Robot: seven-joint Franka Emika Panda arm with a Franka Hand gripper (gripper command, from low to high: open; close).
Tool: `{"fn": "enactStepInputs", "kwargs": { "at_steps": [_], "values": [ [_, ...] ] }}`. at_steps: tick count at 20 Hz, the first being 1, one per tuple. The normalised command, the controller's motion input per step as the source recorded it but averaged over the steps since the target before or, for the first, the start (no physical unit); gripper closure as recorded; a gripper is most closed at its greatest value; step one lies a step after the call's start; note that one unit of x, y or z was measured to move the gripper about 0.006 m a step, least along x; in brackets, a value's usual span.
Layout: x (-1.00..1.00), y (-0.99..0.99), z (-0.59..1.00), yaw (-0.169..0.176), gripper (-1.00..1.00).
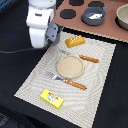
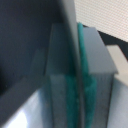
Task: Interact with the objects in diverse but meaningful ways.
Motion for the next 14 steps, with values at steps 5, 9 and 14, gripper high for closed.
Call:
{"fn": "enactStepInputs", "kwargs": {
  "at_steps": [5, 9, 14],
  "values": [
    [0.00, -0.70, -0.18, 0.000, 1.00],
    [-0.01, -0.38, -0.37, 0.000, 1.00],
    [0.00, -0.26, -0.44, 0.000, 1.00]
  ]
}}
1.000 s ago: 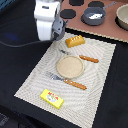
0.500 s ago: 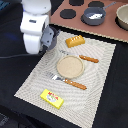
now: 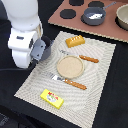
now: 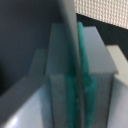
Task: Interact with the objects in diverse but meaningful ways.
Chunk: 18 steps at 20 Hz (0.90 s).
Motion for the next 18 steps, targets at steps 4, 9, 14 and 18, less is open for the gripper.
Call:
{"fn": "enactStepInputs", "kwargs": {
  "at_steps": [4, 9, 14, 18],
  "values": [
    [0.02, -0.19, 0.28, 0.000, -1.00],
    [0.03, -0.05, 1.00, -0.042, -1.00],
    [0.19, 0.00, 1.00, -0.046, -1.00],
    [0.46, -0.12, 1.00, -0.057, -1.00]
  ]
}}
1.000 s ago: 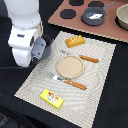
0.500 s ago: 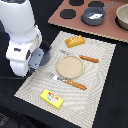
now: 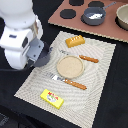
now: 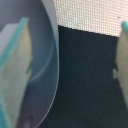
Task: Interact with the objects in diverse but meaningful ways.
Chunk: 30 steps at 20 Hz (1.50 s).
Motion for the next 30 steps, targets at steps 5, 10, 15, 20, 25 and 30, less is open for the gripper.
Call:
{"fn": "enactStepInputs", "kwargs": {
  "at_steps": [5, 10, 15, 20, 25, 30],
  "values": [
    [0.80, -0.33, 0.88, -0.090, -1.00],
    [0.85, -0.38, 0.77, -0.095, -1.00],
    [0.86, -0.43, 0.60, -0.102, -1.00],
    [0.83, -0.49, 0.16, -0.116, -1.00],
    [0.87, -0.47, 0.00, -0.107, -1.00],
    [0.91, -0.42, -0.06, -0.081, -1.00]
  ]
}}
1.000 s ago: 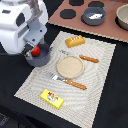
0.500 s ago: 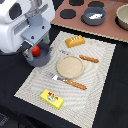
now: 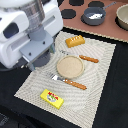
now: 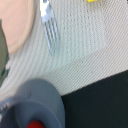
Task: Interact with the objects in diverse but meaningful ways.
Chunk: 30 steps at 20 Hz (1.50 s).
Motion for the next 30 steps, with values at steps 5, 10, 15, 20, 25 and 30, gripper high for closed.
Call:
{"fn": "enactStepInputs", "kwargs": {
  "at_steps": [5, 10, 15, 20, 25, 30],
  "values": [
    [0.93, -0.39, -0.19, -0.045, -1.00],
    [0.70, -0.41, -0.26, 0.034, -1.00],
    [0.48, -0.36, -0.26, 0.099, -1.00],
    [0.47, -0.25, -0.05, 0.043, -1.00],
    [0.30, -0.22, -0.10, 0.000, -1.00],
    [0.30, -0.18, -0.16, 0.005, -1.00]
  ]
}}
